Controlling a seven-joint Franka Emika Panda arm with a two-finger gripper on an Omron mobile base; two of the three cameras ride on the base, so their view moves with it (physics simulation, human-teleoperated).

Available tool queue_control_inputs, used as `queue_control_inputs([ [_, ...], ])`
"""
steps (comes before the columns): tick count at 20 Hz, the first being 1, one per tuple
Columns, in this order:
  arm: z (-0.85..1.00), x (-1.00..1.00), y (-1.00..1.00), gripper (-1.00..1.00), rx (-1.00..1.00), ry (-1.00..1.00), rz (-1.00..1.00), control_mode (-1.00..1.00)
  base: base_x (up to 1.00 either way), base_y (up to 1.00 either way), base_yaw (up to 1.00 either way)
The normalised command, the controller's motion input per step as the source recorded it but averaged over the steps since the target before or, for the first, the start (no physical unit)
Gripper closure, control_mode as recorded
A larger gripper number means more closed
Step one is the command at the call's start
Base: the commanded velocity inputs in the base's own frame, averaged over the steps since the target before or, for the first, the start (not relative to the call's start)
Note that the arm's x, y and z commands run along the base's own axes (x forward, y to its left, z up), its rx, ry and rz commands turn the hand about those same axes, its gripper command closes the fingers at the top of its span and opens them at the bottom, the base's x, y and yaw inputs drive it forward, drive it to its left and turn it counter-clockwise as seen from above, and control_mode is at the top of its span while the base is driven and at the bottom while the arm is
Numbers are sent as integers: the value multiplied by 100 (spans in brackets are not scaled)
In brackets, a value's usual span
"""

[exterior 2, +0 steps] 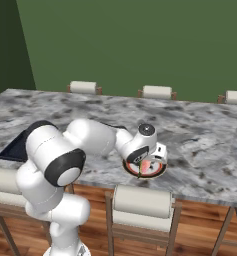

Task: Create a steak meal by picking up the steak and asparagus from the tray and placing them on the plate. Leave the celery on the tray.

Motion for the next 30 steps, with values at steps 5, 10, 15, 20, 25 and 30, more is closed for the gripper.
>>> queue_control_inputs([
  [5, -26, 19, -2, 100, 1, 0, 1, -100, 0, 0, 0],
  [10, -18, 19, -4, 100, 1, 0, 2, -100, 0, 0, 0],
  [15, -6, 8, -6, -100, 1, 0, 3, -100, 0, 0, 0],
  [20, 0, 0, -18, -100, 3, 0, 0, -100, 0, 0, 0],
  [25, 0, 0, -14, -100, 2, 0, 0, -100, 0, 0, 0],
  [30, 21, -3, 0, -100, 0, -1, 0, -100, 0, 0, 0],
])
